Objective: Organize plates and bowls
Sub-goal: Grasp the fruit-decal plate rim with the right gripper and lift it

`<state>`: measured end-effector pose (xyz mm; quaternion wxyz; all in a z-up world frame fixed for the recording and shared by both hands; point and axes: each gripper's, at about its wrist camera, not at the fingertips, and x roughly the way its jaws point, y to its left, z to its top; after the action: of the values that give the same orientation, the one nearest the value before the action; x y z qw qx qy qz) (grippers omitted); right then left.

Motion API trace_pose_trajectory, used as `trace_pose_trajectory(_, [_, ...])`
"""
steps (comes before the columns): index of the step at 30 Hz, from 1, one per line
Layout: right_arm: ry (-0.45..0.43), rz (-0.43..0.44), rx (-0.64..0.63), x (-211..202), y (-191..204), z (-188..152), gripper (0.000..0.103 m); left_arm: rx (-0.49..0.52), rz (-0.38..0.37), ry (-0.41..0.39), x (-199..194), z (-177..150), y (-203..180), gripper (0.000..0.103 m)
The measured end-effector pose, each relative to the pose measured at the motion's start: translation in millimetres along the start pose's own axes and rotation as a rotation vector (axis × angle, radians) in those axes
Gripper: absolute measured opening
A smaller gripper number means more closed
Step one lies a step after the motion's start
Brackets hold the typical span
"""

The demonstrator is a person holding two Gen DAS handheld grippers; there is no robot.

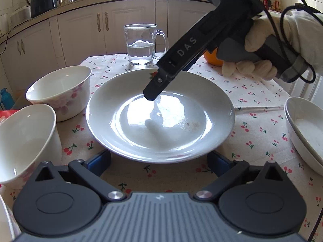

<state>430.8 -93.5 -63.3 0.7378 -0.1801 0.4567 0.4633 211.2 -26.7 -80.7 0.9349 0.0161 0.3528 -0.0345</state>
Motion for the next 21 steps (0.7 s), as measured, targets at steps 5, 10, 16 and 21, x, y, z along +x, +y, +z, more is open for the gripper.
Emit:
trace_pose_trajectory(5, [0.003, 0.059, 0.02, 8, -10, 7, 0.088, 0.004, 0.004, -0.005, 1, 1, 0, 0.097])
trace_pose_trajectory(10, [0.011, 0.13, 0.026, 8, -16, 10, 0.084, 0.01, -0.001, -0.009, 1, 1, 0, 0.096])
trace_pose_trajectory(16, [0.036, 0.179, 0.041, 6, -20, 9, 0.084, 0.031, -0.008, -0.012, -1, 0, 0, 0.096])
trace_pose_trajectory(21, [0.042, 0.189, 0.056, 2, -19, 3, 0.084, 0.054, -0.031, 0.005, -3, 1, 1, 0.096])
